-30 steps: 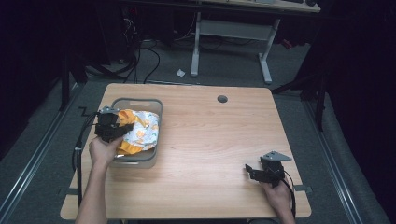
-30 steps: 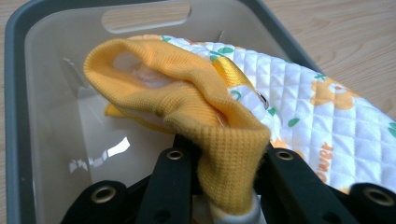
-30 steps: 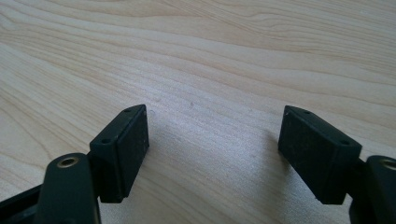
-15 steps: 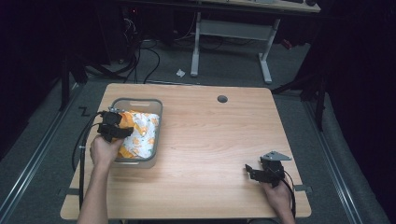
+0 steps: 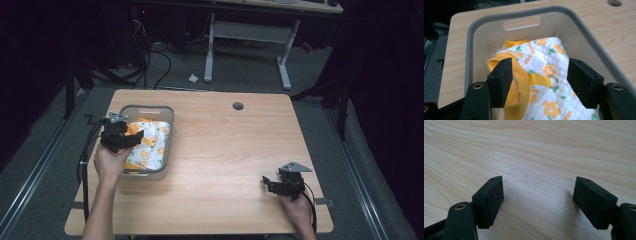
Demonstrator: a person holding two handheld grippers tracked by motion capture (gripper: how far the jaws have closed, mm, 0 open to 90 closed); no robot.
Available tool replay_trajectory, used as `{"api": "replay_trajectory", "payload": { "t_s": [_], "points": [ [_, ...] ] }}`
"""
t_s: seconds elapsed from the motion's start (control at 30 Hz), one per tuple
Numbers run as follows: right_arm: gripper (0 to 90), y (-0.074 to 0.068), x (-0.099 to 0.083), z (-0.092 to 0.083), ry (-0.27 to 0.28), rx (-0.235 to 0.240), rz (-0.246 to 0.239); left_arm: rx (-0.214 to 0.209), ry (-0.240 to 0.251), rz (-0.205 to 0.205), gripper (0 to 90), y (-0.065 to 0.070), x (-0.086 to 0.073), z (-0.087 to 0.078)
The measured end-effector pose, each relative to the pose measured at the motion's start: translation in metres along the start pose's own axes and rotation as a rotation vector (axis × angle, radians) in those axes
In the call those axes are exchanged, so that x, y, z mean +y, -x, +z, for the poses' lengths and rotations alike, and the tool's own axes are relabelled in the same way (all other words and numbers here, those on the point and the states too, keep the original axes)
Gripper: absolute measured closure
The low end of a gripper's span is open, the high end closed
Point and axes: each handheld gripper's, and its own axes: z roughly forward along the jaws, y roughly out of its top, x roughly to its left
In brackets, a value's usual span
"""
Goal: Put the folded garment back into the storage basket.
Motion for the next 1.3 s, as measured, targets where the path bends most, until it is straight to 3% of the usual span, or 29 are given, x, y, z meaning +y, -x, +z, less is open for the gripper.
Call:
{"api": "replay_trajectory", "payload": {
  "t_s": [0.43, 1.3],
  "points": [
    [24.8, 0.0, 0.0, 0.0, 0.0, 0.0, 0.0, -0.073, 0.087, -0.019, 33.3, 0.029, 0.004, -0.013],
    [24.8, 0.0, 0.0, 0.0, -0.001, 0.0, 0.0, -0.122, 0.117, 0.018, 32.7, 0.066, 0.002, -0.019]
  ]
}}
